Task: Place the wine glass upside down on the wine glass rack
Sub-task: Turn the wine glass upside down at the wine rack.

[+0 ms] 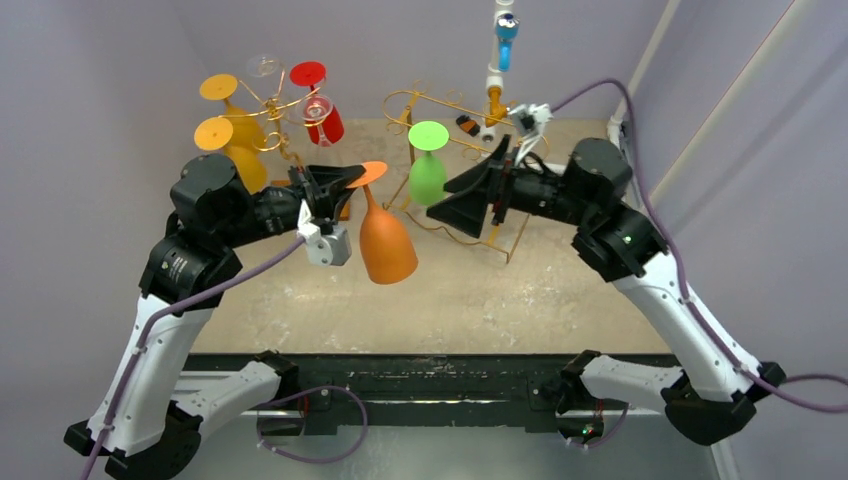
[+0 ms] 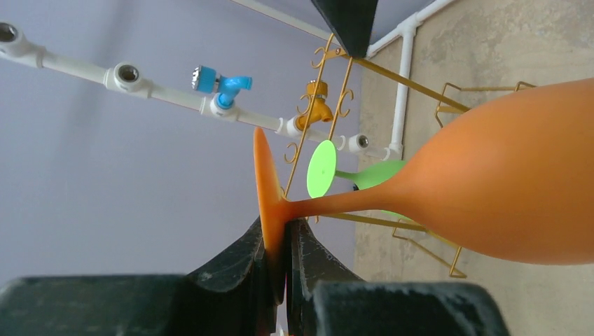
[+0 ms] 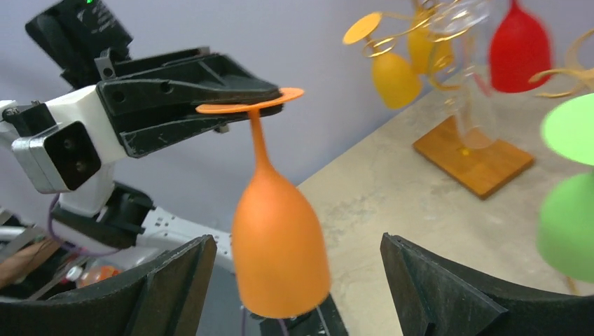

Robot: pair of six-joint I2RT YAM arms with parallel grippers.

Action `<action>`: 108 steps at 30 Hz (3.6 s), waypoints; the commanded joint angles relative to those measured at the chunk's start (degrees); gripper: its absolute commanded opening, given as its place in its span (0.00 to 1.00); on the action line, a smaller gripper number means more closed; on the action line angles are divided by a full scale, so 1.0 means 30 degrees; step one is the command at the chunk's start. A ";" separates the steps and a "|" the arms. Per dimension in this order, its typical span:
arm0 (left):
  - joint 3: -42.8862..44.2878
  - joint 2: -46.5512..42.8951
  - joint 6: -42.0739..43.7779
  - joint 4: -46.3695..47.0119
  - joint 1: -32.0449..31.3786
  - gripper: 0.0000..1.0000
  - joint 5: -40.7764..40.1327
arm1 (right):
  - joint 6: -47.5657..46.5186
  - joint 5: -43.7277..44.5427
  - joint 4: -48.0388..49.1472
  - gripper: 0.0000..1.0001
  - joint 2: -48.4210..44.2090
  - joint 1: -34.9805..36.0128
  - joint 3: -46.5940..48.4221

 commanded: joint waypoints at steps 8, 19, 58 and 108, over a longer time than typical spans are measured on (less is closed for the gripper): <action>-0.1639 -0.0435 0.4644 0.0741 -0.0007 0.00 0.1187 | -0.1247 0.1171 0.5174 0.99 0.1596 0.5094 -0.2862; -0.1688 -0.0872 0.5062 0.0153 -0.0007 0.00 0.1597 | -0.3058 0.5249 0.8392 0.99 0.3105 0.7486 -0.5724; -0.5597 -0.3151 -0.4263 -0.0145 -0.0007 1.00 -0.1056 | -0.5688 1.5717 1.3232 0.63 -0.0919 0.4057 -1.5036; -0.8523 -0.2608 -0.8616 -0.0145 0.0022 1.00 -0.3706 | -0.3180 1.4136 1.4058 0.99 0.0455 0.1134 -1.5832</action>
